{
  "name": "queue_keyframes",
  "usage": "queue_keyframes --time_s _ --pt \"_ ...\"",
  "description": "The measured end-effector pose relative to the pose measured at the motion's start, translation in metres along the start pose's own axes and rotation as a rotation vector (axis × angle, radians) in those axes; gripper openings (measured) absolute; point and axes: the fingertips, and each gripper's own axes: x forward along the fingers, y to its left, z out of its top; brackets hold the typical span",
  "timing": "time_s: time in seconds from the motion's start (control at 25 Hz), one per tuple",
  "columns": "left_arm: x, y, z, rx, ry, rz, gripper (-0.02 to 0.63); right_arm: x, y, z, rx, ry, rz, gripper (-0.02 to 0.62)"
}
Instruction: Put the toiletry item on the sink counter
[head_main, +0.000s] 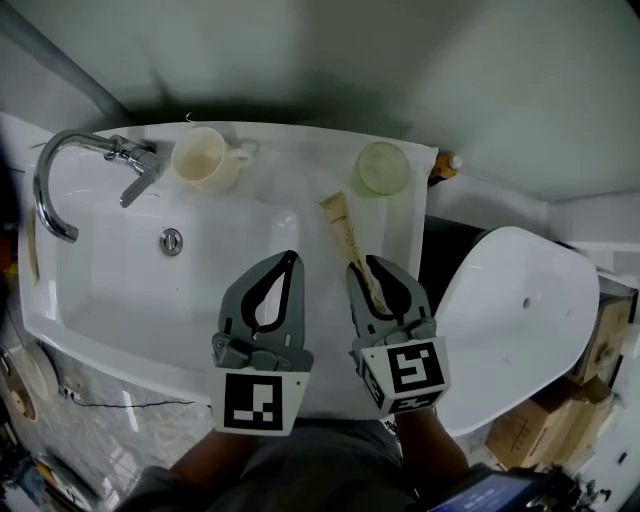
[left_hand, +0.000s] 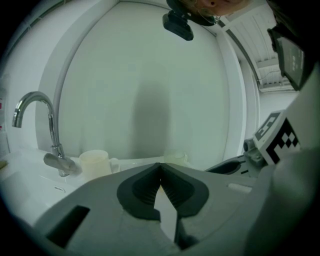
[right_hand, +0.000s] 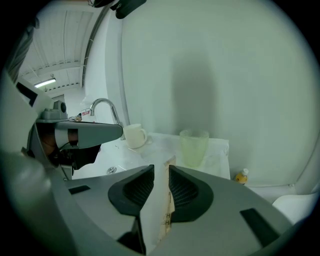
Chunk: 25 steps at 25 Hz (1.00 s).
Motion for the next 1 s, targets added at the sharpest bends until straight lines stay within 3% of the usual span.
queue_keyframes --time_s 0.28,0.76,1.0 --pt "-0.036 -0.014 0.035 0.044 -0.085 0.020 0.011 -0.041 0.014 0.035 -0.045 -0.110 0.001 0.084" --pt "-0.100 -0.040 0.114 0.144 -0.283 0.062 0.011 -0.124 0.043 0.128 -0.152 -0.384 -0.009 0.028" --pt "-0.120 -0.053 0.136 0.180 -0.349 0.076 0.011 -0.154 0.051 0.140 -0.186 -0.440 -0.014 0.021"
